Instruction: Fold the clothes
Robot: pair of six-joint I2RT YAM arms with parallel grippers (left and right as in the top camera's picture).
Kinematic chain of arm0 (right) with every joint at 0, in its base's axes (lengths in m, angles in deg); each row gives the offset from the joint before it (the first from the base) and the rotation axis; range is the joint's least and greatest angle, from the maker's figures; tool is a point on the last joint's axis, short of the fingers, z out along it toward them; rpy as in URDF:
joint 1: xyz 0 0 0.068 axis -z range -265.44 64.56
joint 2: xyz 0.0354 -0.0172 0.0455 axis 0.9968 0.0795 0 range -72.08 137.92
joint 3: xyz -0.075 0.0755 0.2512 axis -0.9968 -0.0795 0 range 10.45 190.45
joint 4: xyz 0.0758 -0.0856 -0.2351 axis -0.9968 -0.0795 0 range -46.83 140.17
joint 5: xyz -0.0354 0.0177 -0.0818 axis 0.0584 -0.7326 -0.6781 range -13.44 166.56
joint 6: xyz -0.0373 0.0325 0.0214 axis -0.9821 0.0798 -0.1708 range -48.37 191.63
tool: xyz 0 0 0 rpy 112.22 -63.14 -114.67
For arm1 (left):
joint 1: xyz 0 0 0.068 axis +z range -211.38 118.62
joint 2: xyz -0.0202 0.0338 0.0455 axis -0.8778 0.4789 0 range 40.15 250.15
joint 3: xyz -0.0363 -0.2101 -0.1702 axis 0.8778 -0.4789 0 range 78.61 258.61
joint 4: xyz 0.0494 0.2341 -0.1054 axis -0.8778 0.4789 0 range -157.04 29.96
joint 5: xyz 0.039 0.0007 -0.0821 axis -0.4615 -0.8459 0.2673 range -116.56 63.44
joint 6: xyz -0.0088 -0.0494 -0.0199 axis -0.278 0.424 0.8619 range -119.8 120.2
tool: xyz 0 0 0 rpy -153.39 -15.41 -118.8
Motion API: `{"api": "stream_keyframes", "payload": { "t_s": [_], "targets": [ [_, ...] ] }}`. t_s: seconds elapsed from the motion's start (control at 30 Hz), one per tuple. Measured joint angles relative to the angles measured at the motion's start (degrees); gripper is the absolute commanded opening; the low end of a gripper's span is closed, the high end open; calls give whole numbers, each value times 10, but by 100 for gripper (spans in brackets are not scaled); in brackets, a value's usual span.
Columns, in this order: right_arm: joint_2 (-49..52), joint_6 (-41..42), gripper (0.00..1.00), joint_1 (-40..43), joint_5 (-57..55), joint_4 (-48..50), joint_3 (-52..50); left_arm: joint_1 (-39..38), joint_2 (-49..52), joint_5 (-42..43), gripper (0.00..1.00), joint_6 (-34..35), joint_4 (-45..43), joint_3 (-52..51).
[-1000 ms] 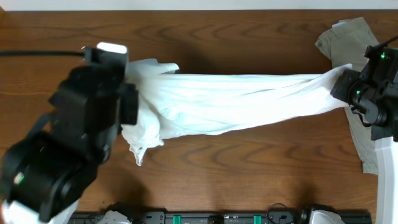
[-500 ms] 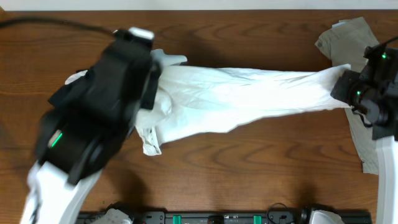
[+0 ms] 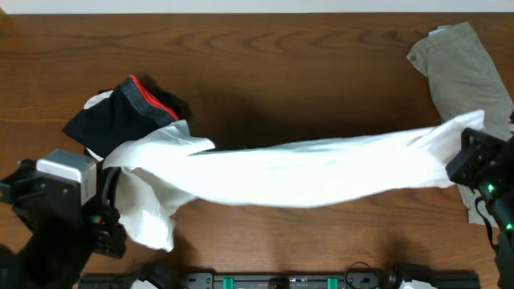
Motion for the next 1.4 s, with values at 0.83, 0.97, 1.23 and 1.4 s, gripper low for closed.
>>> {"api": "stream_keyframes", "payload": {
  "t_s": [0.83,0.97,1.23,1.4],
  "targets": [
    [383,37,65,0,-1,78,-1,98,449,-34,63,-56,-116,2],
    [380,11,63,0,19,62,-1,73,405,17,63,-52,-32,10],
    [380,-48,40,-9,103,30,-4,46,388,93,48,-9,71,-1],
    [380,-57,55,-45,121,20,-35,45,389,167,46,13,51,-102]
  ]
}}
